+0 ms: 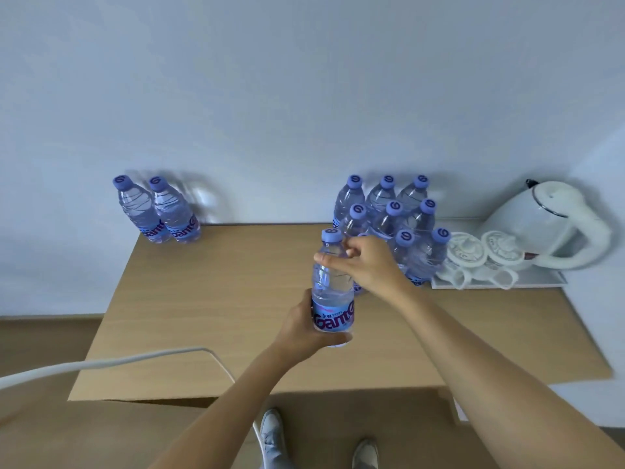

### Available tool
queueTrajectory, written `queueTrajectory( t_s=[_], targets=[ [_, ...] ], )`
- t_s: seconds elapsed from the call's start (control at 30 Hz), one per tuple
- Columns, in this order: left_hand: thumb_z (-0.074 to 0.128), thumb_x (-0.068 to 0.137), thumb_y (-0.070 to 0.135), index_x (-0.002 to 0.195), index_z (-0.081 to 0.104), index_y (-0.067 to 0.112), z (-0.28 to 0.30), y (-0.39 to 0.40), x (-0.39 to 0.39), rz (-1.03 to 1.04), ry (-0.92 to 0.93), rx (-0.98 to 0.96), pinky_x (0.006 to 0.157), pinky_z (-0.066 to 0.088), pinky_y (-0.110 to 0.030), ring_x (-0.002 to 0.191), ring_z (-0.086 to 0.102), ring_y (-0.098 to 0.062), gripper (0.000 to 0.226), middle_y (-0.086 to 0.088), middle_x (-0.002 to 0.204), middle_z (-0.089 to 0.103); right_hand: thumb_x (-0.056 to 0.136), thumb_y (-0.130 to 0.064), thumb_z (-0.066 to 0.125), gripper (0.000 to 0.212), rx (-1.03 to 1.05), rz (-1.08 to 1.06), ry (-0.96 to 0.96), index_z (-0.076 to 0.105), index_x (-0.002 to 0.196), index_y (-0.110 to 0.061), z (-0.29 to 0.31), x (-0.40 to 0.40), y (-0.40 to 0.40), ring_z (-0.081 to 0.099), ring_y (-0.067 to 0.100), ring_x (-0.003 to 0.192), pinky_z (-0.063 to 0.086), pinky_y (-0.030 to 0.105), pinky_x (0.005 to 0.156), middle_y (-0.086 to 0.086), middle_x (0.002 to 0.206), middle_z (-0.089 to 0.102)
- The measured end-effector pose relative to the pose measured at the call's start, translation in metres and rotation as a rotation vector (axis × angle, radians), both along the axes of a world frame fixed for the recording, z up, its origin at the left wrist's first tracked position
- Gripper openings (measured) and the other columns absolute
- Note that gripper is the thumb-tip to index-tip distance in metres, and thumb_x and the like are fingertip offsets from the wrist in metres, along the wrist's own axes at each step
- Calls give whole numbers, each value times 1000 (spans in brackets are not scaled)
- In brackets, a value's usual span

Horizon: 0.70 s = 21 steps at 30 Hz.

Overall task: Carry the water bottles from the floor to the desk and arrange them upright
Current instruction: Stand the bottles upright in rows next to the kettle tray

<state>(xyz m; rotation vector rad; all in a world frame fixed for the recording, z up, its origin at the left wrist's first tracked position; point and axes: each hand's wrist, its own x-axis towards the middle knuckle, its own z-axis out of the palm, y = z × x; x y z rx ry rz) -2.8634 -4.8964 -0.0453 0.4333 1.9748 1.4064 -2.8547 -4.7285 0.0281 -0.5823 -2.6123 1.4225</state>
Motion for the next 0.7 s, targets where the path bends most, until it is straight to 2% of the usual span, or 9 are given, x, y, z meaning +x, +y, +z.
queueTrajectory(
  t_s=[0.1, 0.17, 0.23, 0.3, 0.4, 0.5, 0.57, 0.63, 0.7],
  targets=[
    [83, 70, 25, 110, 52, 16, -3, 30, 24, -18, -1, 39, 60, 53, -15, 73, 69, -4, 51, 6, 88, 73, 69, -52, 81, 64, -17, 3, 24, 42, 61, -2, -6, 29, 28, 30, 13, 56, 23, 30, 57, 3, 60, 32],
    [80, 74, 28, 107, 51, 19, -7, 49, 37, -26, 3, 37, 57, 49, -11, 70, 67, -2, 45, 10, 85, 72, 68, -53, 81, 65, -3, -5, 33, 42, 59, -1, -11, 45, 46, 29, 12, 54, 23, 30, 55, 1, 58, 31],
    [81, 72, 27, 104, 53, 29, -15, 69, 46, -28, 12, 34, 60, 50, -11, 73, 66, 4, 43, 18, 85, 71, 67, -55, 80, 63, 18, -15, 40, 36, 57, -12, -18, 60, 65, 27, 10, 53, 22, 30, 54, -1, 57, 29],
    [84, 68, 27, 100, 55, 37, -25, 87, 52, -19, 29, 8, 69, 55, -18, 79, 66, 5, 45, 22, 88, 71, 66, -58, 79, 63, 7, -27, 23, 38, 59, -11, -27, 72, 80, 29, 10, 54, 23, 30, 55, -1, 59, 31],
    [87, 63, 27, 110, 58, 28, -42, 113, 62, -8, 36, -22, 78, 58, -28, 87, 67, -2, 56, 15, 96, 72, 68, -55, 79, 51, -50, -49, 25, 58, 65, -9, -40, 93, 101, 36, 4, 52, 31, 22, 54, -11, 55, 41],
    [91, 60, 24, 114, 57, 21, -53, 135, 73, 32, 67, -44, 74, 52, -14, 86, 64, 7, 65, 9, 102, 69, 69, -53, 79, 29, -90, -51, 18, 70, 78, -27, -48, 110, 115, 59, -7, 64, 43, 10, 61, -22, 68, 67],
    [92, 58, 22, 112, 58, 21, -59, 149, 80, 58, 70, -61, 70, 50, -12, 83, 63, 5, 64, 8, 100, 69, 66, -59, 77, 31, -90, -50, -2, 71, 86, -36, -52, 118, 123, 66, -7, 80, 52, 20, 72, -23, 84, 73],
    [92, 57, 23, 111, 59, 21, -63, 160, 85, 81, 67, -86, 73, 54, -23, 87, 65, -8, 63, 6, 100, 70, 63, -64, 73, 30, -89, -48, -4, 68, 85, -45, -57, 124, 129, 68, 0, 86, 54, 31, 77, -19, 88, 74],
    [91, 55, 27, 106, 57, 29, -66, 169, 88, 90, 90, -108, 68, 52, -16, 84, 64, -3, 61, 10, 96, 70, 62, -65, 72, 30, -107, -54, 13, 67, 85, -46, -62, 129, 136, 68, 10, 89, 54, 38, 79, -8, 91, 75]
  ],
)
